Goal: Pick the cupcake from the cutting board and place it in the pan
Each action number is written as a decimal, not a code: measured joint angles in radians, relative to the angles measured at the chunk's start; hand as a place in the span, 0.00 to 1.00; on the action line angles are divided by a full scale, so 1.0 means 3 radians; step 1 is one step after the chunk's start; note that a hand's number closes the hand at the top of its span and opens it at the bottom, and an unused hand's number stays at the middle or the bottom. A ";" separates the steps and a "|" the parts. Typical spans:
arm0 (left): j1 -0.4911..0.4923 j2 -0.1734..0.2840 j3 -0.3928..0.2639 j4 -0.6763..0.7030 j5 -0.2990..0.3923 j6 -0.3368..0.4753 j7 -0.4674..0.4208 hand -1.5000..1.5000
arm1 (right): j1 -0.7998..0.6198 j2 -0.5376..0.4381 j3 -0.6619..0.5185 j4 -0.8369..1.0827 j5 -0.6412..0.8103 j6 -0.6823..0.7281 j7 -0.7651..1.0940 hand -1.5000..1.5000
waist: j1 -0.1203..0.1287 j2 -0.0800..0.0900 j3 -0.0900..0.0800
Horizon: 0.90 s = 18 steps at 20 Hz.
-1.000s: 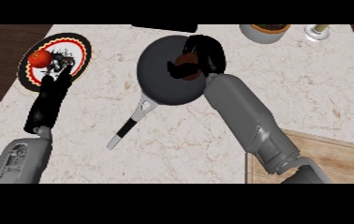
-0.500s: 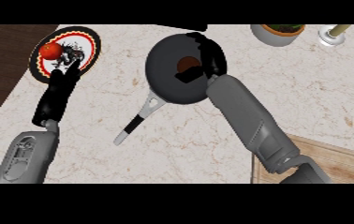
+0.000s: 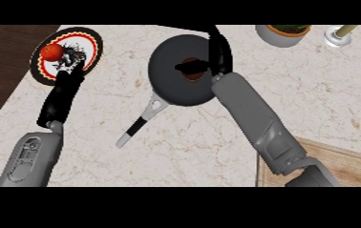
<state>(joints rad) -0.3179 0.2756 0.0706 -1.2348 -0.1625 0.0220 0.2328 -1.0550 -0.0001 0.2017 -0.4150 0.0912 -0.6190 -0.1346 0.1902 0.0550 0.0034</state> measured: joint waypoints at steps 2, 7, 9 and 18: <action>0.0016 0.0008 0.0015 0.0018 0.0009 -0.0008 -0.0020 0.50 | -0.0011 0.0000 -0.0040 -0.0002 -0.0130 -0.0107 -0.0085 0.00 | -0.0015 -0.0010 -0.0001; 0.0106 0.0059 0.0103 0.0025 0.0030 0.0019 -0.0029 0.50 | -0.0047 0.0000 -0.0196 0.0107 -0.0377 -0.0292 -0.0279 0.00 | -0.0169 -0.0056 -0.0005; 0.0188 0.0119 0.0178 0.0012 0.0059 0.0015 -0.0046 0.50 | -0.0048 -0.0015 -0.0270 0.0145 -0.0455 -0.0289 -0.0365 0.00 | -0.0255 -0.0081 -0.0006; 0.0482 0.0221 0.0371 -0.0063 0.0139 -0.0001 -0.0069 0.50 | 0.0281 -0.0342 -0.0580 0.0074 -0.0657 0.0172 -0.0814 0.00 | -0.0544 -0.0160 -0.0009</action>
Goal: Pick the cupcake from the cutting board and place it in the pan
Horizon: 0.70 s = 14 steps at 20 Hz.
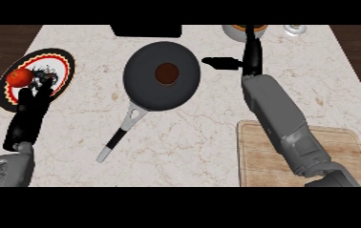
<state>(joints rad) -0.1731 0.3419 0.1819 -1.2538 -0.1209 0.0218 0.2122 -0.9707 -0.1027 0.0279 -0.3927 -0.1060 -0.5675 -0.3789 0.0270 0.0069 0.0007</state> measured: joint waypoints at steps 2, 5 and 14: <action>0.0054 -0.0013 0.0002 -0.0079 0.0003 0.0005 0.0041 0.50 | 0.0103 -0.0152 -0.0016 -0.0093 -0.0015 0.0185 0.0001 0.00 | -0.0033 -0.0012 0.0000; 0.0154 -0.0047 -0.0003 -0.0193 -0.0019 0.0040 0.0066 0.50 | 0.0293 -0.0334 -0.0026 -0.0252 -0.0030 0.0467 -0.0004 0.00 | -0.0062 -0.0022 -0.0001; 0.0126 -0.0031 0.0065 -0.0177 -0.0018 0.0004 0.0099 0.50 | 0.0971 -0.0925 -0.0055 -0.0949 -0.0065 0.1187 0.0104 0.00 | -0.0108 -0.0031 -0.0003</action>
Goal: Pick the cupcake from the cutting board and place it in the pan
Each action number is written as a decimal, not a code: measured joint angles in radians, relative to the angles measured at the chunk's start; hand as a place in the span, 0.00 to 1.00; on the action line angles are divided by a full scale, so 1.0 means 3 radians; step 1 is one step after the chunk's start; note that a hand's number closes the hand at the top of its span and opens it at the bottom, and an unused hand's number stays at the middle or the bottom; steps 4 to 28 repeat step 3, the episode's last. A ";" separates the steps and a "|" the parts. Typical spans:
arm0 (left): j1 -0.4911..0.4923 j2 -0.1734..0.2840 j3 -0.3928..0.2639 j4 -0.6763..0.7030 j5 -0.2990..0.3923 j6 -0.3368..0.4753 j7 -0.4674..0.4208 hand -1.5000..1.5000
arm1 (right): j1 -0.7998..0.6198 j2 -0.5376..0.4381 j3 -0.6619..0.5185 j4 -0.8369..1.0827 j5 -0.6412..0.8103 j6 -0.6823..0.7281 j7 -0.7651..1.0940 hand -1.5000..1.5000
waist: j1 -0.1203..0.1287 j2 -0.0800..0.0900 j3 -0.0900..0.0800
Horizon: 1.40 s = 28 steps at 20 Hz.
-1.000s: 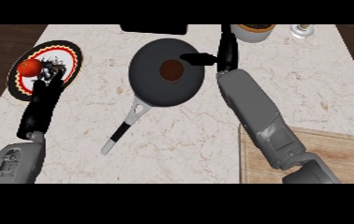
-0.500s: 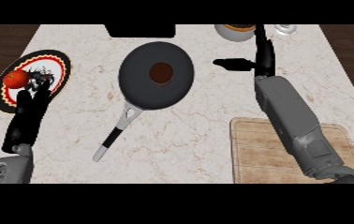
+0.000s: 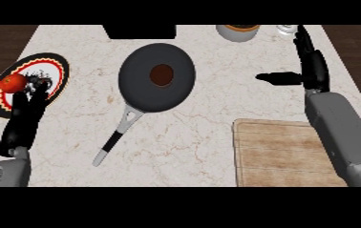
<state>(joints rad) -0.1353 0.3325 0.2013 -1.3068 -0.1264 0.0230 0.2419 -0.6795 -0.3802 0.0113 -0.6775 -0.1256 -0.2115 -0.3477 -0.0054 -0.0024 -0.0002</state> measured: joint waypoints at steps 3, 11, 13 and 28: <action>0.0045 -0.0026 0.0007 -0.0024 -0.0005 0.0000 -0.0045 0.50 | 0.0190 -0.0205 -0.0055 -0.0234 -0.0030 0.0215 0.0041 0.00 | 0.0000 -0.0001 0.0000; 0.0045 -0.0026 0.0007 -0.0024 -0.0005 0.0000 -0.0045 0.50 | 0.0190 -0.0205 -0.0055 -0.0234 -0.0030 0.0215 0.0041 0.00 | 0.0000 -0.0001 0.0000; 0.0045 -0.0026 0.0007 -0.0024 -0.0005 0.0000 -0.0045 0.50 | 0.0190 -0.0205 -0.0055 -0.0234 -0.0030 0.0215 0.0041 0.00 | 0.0000 -0.0001 0.0000; 0.0045 -0.0026 0.0007 -0.0024 -0.0005 0.0000 -0.0045 0.50 | 0.0190 -0.0205 -0.0055 -0.0234 -0.0030 0.0215 0.0041 0.00 | 0.0000 -0.0001 0.0000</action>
